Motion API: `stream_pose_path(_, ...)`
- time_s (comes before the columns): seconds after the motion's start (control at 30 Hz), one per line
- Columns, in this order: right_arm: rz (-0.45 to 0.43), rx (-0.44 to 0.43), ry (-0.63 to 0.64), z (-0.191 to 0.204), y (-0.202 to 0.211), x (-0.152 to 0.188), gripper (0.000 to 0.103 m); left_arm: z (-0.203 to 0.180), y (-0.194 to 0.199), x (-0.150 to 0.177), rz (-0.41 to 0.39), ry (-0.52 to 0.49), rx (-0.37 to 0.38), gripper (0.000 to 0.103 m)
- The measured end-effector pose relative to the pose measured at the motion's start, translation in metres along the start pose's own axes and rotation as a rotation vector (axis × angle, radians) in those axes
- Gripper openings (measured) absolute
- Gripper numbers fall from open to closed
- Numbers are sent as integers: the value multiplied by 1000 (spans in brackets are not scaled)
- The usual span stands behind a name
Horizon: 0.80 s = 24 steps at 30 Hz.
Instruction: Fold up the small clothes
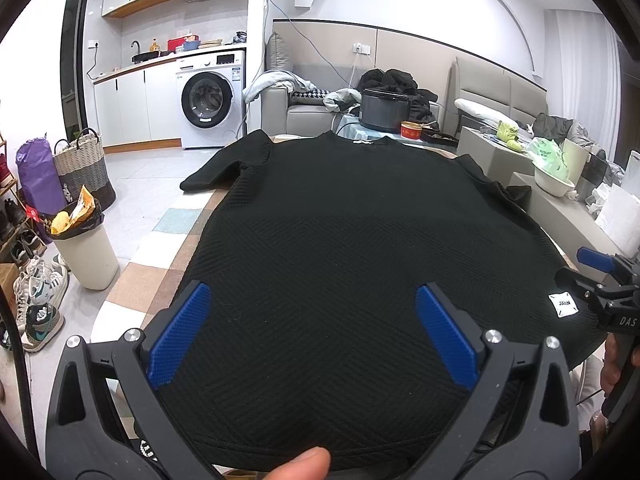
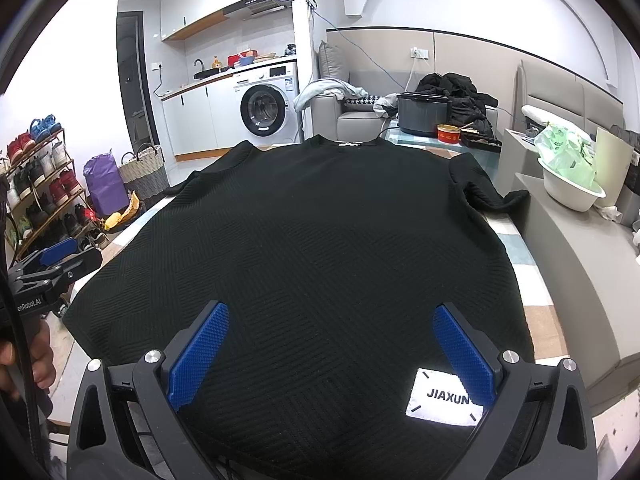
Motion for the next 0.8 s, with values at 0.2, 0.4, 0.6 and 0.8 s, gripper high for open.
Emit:
stream_pose_path(0.2, -2, 7, -10, -3, 1, -1, 103, 1, -1, 0, 5, -1, -8, 102)
stream_pose_path(0.4, 4, 28, -38, -9, -1, -5, 103, 4, -4, -4, 15, 12, -10, 102)
stream_pose_path(0.6, 5, 69, -84, -21, 0, -17, 103, 9, -9, -19, 5, 47, 9, 102)
stream_pose_path(0.8, -14, 142, -161, -45, 8, -39, 103, 13, -21, -50, -8, 76, 12, 102)
Point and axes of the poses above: each gripper's, at about its wrist camera, not at the fingertips, and y roughly against the way its jaws point, z to its left, x to its underside, the point moved 5 cm from there along -y, roughly the way its jaws point, and after that the axes turned 10 degrees about y, right-handed, at the moved point
